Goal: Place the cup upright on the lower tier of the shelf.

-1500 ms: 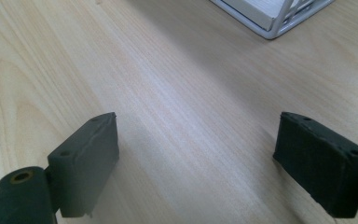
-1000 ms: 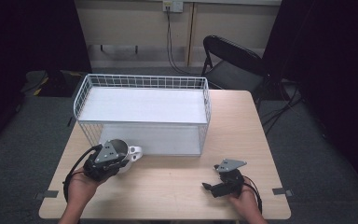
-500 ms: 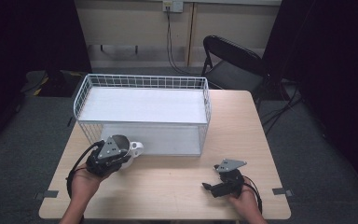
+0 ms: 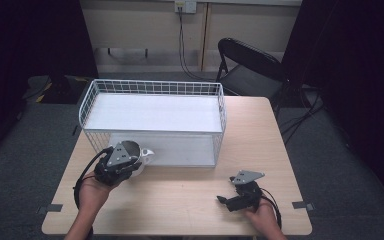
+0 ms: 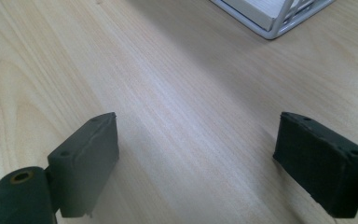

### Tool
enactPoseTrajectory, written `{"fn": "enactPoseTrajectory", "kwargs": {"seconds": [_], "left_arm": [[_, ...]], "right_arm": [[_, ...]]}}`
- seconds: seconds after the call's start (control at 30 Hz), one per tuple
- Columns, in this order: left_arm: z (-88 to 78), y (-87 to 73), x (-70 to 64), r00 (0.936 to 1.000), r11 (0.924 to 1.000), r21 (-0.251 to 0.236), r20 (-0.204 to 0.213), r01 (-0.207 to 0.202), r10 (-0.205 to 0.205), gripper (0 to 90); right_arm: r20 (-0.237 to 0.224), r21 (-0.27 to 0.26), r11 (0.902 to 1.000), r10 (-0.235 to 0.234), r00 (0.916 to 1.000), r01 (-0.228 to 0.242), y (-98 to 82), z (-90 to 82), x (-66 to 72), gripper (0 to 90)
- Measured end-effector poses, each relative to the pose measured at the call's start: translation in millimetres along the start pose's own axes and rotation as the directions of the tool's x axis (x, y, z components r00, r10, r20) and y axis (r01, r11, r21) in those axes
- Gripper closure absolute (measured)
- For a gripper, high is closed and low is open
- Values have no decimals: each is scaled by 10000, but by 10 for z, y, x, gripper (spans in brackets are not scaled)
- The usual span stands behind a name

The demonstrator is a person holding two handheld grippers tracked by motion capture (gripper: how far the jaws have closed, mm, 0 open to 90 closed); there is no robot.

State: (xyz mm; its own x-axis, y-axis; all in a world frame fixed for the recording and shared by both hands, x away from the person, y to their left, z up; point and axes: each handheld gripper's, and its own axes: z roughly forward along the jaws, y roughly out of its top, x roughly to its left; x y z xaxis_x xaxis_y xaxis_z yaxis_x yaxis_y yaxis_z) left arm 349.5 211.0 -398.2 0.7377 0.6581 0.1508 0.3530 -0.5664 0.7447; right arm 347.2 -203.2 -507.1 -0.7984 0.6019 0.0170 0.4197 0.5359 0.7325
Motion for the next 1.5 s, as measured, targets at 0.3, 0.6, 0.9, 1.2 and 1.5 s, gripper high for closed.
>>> {"fn": "enactPoseTrajectory", "kwargs": {"seconds": [0.3,0.6,0.9,1.2,1.5], "left_arm": [[17,48,24,9996,9999,11,-247,-157,157,825],[46,71,52,9996,10000,40,-267,-83,85,824],[94,93,81,9987,9997,139,-471,-194,200,824],[153,103,76,9975,9996,165,-667,-242,253,825],[210,137,82,9957,9991,159,-830,-395,407,825]], "right_arm": [[1,-1,10000,0,10000,0,0,0,0,125],[6,-1,10000,-1,10000,1,0,0,0,124],[10,0,10000,-3,10000,3,0,0,1,124],[12,2,10000,0,10000,0,0,0,1,125],[12,2,10000,-4,10000,4,-1,0,1,125]]}}
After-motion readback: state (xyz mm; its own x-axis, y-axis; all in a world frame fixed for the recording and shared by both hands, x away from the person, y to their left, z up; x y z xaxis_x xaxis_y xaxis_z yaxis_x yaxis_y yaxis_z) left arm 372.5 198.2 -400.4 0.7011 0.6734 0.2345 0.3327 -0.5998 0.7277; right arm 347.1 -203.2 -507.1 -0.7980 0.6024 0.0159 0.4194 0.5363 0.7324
